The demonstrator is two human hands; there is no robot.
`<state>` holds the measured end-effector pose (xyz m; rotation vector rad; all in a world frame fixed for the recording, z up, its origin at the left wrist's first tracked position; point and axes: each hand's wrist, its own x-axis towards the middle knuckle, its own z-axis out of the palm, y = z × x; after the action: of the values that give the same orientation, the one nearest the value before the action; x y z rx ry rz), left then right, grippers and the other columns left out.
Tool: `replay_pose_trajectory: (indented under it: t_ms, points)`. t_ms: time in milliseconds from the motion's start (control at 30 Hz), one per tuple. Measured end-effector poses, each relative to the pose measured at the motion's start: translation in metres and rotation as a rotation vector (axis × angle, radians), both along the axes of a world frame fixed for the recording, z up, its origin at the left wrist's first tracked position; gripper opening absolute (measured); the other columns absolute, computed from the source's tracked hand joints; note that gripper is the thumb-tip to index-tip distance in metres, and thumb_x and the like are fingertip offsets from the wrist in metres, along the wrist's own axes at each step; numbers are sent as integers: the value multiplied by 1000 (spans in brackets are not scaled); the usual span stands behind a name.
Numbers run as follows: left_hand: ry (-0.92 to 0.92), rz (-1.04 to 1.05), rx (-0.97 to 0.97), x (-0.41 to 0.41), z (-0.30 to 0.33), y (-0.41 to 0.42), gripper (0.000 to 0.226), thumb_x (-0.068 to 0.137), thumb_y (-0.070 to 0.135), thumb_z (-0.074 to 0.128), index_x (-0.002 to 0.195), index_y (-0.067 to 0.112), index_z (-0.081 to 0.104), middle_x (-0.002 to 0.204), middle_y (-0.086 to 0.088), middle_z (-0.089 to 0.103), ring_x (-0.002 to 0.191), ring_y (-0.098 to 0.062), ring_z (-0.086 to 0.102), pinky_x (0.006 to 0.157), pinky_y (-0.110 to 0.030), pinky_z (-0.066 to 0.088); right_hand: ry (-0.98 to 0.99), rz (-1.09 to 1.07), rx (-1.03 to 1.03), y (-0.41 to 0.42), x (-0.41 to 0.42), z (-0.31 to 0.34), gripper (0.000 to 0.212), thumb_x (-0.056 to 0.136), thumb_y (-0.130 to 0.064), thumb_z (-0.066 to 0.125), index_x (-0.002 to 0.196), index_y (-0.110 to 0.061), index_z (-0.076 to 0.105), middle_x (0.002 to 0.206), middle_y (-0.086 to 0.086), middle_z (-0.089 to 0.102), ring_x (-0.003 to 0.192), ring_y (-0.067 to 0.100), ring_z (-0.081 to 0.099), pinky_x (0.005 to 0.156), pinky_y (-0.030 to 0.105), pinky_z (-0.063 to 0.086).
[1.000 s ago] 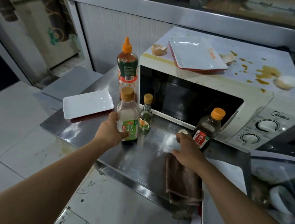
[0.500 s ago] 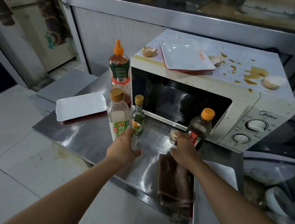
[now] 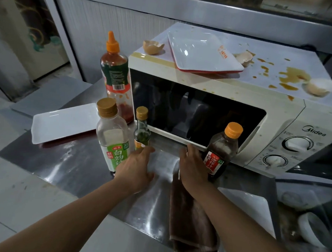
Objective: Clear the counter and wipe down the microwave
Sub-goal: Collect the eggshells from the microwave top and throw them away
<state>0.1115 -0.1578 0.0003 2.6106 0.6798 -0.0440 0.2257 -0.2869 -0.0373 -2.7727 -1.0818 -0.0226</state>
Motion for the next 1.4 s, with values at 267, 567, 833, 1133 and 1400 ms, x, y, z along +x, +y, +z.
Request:
replay_pose_trajectory:
  t_ms: [267, 567, 833, 1133, 1400]
  points:
    - [-7, -18, 4, 0, -2, 0, 68, 77, 26, 72, 134, 26, 36, 136, -1, 49, 118, -24, 53, 91, -41, 50, -76, 30, -96, 3, 6, -9, 41, 90, -2, 52, 130, -3, 44, 132, 16, 43, 122, 30, 40, 100, 34, 40]
    - [-3, -36, 1, -3, 0, -4, 64, 79, 21, 70, 134, 24, 37, 134, -2, 50, 117, -24, 54, 91, -41, 50, 180, 91, 54, 1, 1, -2, 39, 84, -12, 60, 121, -7, 51, 124, 11, 48, 117, 27, 43, 97, 33, 38]
    - [13, -40, 12, -4, -2, -3, 63, 80, 21, 69, 135, 25, 37, 136, -2, 49, 117, -23, 54, 89, -38, 49, 253, 17, 166, -4, 0, -19, 42, 86, -22, 61, 124, -12, 45, 125, 9, 45, 119, 25, 42, 90, 26, 36]
    - [12, -49, 25, -8, -6, 2, 62, 79, 21, 69, 133, 23, 39, 134, -2, 50, 117, -24, 54, 90, -39, 50, 295, -49, 274, 13, -4, -24, 66, 72, -38, 74, 123, -9, 44, 121, 9, 47, 115, 25, 42, 89, 30, 35]
    - [-4, -72, 30, -8, -9, 5, 63, 79, 21, 70, 133, 22, 39, 134, -2, 50, 117, -24, 53, 92, -40, 49, 310, -25, 326, 28, -5, -38, 62, 70, -37, 76, 120, -11, 53, 120, 6, 51, 115, 23, 40, 83, 24, 29]
